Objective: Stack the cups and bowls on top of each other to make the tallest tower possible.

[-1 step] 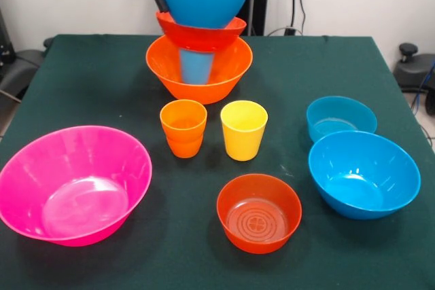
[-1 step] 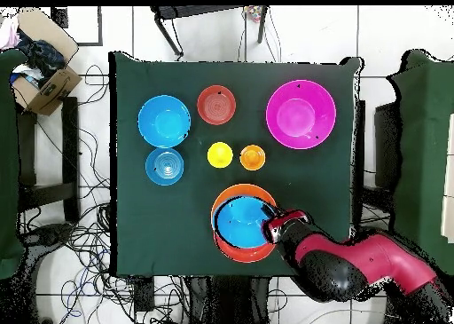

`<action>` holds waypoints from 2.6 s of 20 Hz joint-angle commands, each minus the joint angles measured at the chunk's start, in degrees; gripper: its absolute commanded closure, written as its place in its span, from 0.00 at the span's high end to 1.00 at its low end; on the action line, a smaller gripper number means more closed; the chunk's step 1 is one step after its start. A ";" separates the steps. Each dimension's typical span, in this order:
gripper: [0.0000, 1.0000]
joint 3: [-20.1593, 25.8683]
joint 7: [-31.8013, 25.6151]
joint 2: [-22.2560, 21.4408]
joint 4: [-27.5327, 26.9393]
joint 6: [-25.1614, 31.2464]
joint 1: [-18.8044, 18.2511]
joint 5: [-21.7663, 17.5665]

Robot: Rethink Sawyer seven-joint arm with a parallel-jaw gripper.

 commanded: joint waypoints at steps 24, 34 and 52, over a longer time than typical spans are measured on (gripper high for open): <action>0.00 -8.65 -8.03 3.40 0.09 4.94 5.17 -6.91; 0.00 -7.96 -8.21 3.02 -0.01 4.71 4.67 -6.42; 1.00 -6.38 -8.51 2.36 -0.35 5.86 3.66 -2.96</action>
